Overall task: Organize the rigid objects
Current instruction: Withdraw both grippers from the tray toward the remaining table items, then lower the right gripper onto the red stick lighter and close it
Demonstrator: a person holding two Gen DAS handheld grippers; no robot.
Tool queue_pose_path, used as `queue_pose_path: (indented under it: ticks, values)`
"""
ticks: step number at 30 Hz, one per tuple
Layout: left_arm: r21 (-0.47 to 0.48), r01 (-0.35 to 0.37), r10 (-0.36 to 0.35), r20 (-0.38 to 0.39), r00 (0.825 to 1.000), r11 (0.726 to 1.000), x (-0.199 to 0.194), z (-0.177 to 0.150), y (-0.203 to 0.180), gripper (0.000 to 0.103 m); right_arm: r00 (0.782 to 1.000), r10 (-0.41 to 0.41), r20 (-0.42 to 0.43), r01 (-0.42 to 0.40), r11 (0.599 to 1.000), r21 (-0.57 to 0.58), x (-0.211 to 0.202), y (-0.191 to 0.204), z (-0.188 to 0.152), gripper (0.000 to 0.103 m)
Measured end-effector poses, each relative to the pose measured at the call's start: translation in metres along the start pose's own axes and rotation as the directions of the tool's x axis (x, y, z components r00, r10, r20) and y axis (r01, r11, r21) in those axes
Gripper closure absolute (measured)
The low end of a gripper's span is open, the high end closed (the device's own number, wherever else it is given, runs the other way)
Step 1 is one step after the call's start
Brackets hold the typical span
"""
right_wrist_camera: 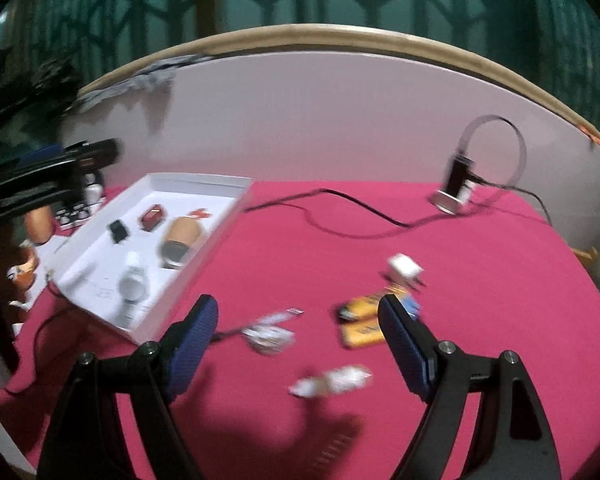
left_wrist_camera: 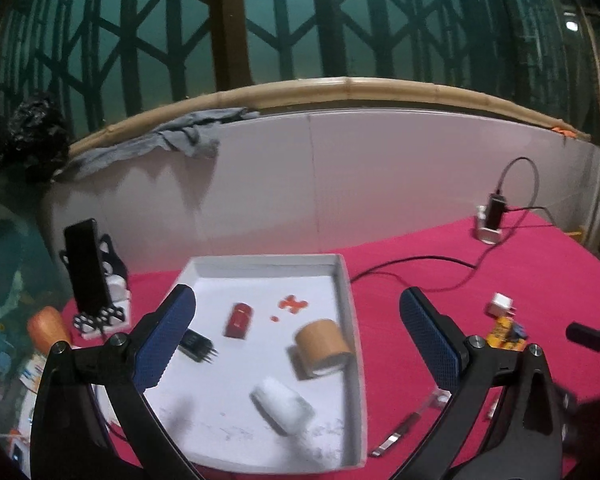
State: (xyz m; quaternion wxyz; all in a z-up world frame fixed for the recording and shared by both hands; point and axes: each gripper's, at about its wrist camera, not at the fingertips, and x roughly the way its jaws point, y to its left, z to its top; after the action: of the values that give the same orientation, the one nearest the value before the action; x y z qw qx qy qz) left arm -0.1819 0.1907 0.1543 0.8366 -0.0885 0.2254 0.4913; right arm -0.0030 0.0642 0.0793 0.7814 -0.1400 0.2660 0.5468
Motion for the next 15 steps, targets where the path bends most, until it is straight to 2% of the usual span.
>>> queue_pose_path:
  ticks: [3,6,9,12,15]
  values:
    - [-0.003,0.076,-0.076,-0.020,0.997,0.997,-0.003,-0.009,-0.009,0.000,0.998,-0.053,-0.023,0.054,0.996,0.076,-0.002,-0.037,-0.009,0.021]
    - [0.015,0.162,-0.161,-0.066,0.985,0.987,-0.002,-0.024,-0.026,0.000,0.993,-0.100,-0.064,0.109,0.984,0.141,-0.001,-0.069,-0.022,0.021]
    - [0.042,0.228,-0.221,-0.121,0.968,0.973,0.004,-0.041,-0.045,0.000,0.992,-0.065,-0.112,0.083,0.983,0.163,0.005,-0.077,-0.036,0.021]
    - [0.082,0.282,-0.263,-0.189,0.946,0.956,0.013,-0.056,-0.065,0.000,0.989,-0.024,-0.145,0.043,0.991,0.128,0.010,-0.068,-0.046,0.021]
    - [0.158,0.303,-0.260,-0.246,0.934,0.940,0.023,-0.066,-0.080,0.000,0.981,0.040,-0.189,-0.028,0.997,0.066,0.018,-0.045,-0.059,0.021]
